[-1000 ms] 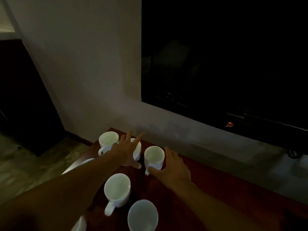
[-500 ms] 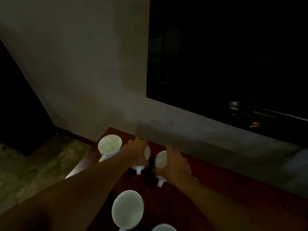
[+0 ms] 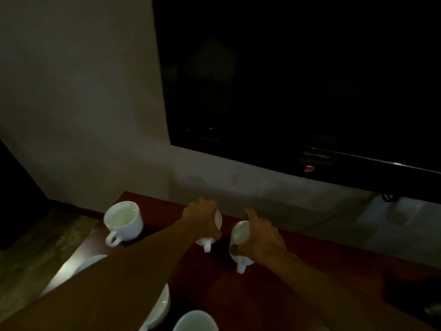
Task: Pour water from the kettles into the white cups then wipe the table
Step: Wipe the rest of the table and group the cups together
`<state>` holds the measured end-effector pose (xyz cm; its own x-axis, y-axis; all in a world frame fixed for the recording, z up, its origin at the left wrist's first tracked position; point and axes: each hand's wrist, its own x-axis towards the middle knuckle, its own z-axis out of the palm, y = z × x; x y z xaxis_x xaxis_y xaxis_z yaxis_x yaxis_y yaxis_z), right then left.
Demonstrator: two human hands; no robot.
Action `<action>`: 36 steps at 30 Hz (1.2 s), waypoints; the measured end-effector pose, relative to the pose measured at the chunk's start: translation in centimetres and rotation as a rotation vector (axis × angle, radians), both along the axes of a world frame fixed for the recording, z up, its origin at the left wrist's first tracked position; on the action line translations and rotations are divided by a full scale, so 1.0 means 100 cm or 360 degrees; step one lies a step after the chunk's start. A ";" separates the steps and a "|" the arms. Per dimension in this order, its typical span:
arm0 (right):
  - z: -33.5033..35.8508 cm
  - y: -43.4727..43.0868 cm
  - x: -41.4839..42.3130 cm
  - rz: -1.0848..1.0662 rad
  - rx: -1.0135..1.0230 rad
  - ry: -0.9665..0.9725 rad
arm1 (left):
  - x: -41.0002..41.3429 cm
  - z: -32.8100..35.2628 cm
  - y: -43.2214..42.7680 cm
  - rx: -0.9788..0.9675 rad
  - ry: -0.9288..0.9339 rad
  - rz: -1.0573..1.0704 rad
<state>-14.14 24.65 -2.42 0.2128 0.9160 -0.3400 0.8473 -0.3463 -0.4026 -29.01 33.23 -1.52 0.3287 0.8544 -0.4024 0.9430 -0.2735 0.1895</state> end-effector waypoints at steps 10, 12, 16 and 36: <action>0.017 -0.068 0.154 -0.0271 0.0048 -0.0116 | 0.144 -0.010 -0.047 0.0026 -0.0069 -0.0282; 0.017 -0.079 0.177 -0.0315 0.0033 -0.0123 | 0.171 -0.012 -0.056 0.0013 -0.0078 -0.0309; 0.016 -0.096 0.216 -0.0368 0.0029 -0.0118 | 0.220 -0.016 -0.074 0.0016 -0.0103 -0.0319; -0.005 -0.115 0.277 -0.0291 -0.0205 -0.0088 | 0.295 -0.034 -0.101 -0.0043 0.0000 -0.0391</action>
<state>13.61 13.14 -2.97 0.3925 0.8104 -0.4350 0.7854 -0.5415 -0.3000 0.54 23.18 -4.87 0.5251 0.7378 -0.4241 0.8489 -0.4893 0.1997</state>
